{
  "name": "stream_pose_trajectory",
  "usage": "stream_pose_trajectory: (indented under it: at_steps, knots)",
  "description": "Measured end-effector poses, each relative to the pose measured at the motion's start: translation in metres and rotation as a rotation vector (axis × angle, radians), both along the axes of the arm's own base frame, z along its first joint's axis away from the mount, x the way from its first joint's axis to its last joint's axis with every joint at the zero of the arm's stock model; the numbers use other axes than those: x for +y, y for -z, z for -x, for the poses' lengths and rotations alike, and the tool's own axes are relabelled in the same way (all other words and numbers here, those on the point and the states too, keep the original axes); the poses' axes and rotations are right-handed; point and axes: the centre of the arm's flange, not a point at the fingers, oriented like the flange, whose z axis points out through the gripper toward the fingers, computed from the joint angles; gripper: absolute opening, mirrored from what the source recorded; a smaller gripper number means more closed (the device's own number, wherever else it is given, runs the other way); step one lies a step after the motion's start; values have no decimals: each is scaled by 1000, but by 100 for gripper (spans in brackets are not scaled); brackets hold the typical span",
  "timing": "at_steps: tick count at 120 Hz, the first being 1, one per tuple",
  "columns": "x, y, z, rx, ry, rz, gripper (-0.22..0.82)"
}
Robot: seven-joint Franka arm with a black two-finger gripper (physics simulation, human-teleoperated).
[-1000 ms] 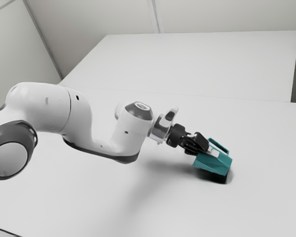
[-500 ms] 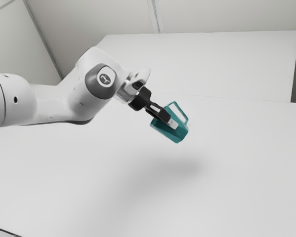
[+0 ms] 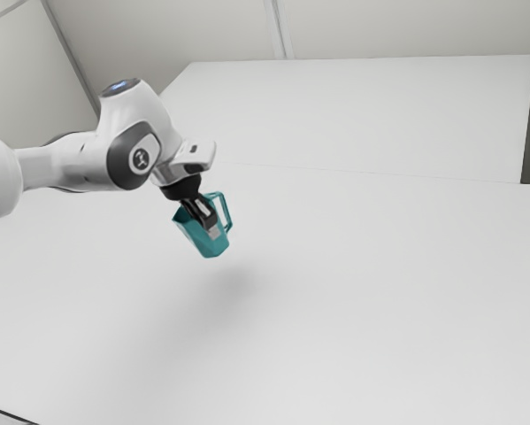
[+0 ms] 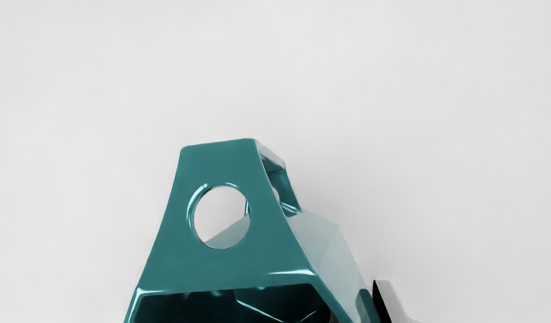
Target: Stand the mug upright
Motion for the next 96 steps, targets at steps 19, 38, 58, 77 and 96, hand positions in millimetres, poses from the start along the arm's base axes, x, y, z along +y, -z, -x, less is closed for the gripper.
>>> stream_pose_trajectory:
  at_steps: [19, 38, 58, 77, 96]
  knots:
    - [13, 18, 6, 37, -27, -65, -17]
    - [15, 40, 17, 69, -36, -109, -17]
    - [19, 52, 23, 66, -46, -146, -17]
    - [25, 67, 28, 54, -58, -176, -17]
    - [25, 78, 28, 26, -74, -179, -17]
